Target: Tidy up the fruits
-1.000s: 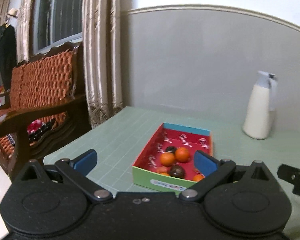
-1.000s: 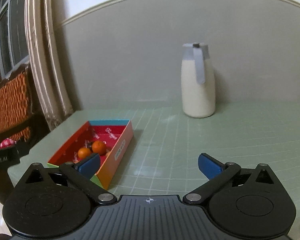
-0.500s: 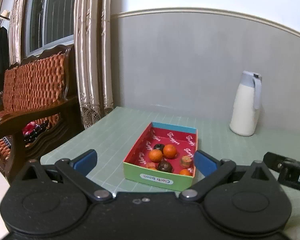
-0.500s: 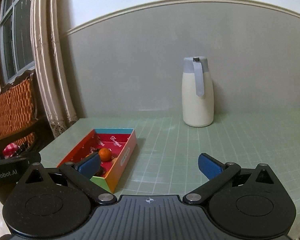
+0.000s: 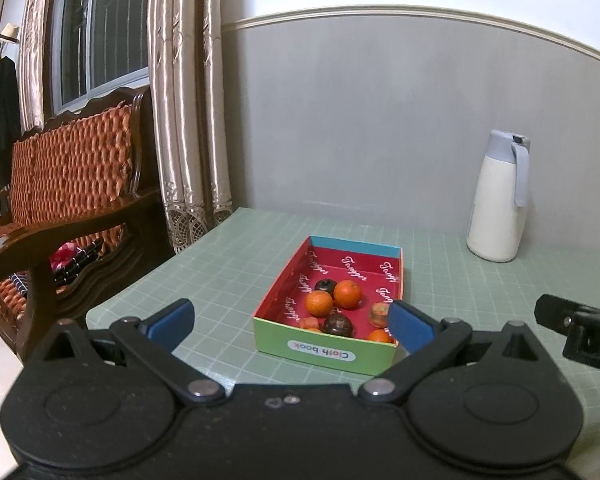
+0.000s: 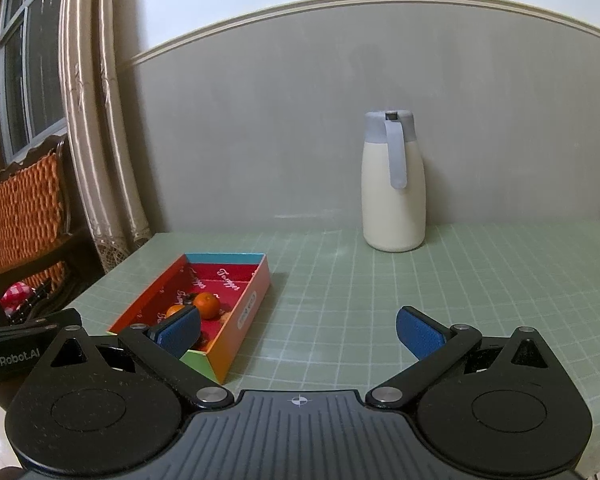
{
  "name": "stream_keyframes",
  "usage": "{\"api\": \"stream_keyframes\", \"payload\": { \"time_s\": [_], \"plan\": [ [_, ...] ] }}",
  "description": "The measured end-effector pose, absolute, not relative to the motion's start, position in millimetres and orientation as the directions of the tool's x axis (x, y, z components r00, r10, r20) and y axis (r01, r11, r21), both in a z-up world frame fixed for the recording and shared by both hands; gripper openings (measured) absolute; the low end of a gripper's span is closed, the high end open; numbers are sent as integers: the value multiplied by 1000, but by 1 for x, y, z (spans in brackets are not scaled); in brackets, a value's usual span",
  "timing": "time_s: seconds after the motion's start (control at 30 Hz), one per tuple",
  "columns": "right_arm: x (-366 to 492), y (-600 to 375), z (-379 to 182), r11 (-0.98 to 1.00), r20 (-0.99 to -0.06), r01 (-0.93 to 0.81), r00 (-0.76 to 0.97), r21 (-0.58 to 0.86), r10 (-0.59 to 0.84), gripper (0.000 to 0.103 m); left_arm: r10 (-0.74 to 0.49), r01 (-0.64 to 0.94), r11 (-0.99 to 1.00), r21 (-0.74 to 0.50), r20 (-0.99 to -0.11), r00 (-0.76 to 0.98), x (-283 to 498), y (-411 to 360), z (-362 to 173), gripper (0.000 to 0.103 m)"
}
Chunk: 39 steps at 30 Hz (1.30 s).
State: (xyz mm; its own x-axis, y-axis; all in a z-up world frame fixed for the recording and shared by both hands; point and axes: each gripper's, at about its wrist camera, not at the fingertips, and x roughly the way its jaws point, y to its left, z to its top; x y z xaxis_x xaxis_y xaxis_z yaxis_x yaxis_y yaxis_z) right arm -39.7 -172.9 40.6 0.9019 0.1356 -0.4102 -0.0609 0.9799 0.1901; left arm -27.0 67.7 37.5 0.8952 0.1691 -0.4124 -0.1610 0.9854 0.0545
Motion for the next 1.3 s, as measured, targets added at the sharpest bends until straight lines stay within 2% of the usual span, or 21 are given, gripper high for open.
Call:
{"api": "stream_keyframes", "payload": {
  "time_s": [1.3],
  "plan": [
    [-37, -168, 39, 983, -412, -62, 902, 172, 129, 103, 153, -138, 988, 65, -409, 900, -22, 61, 38, 97]
  ]
}}
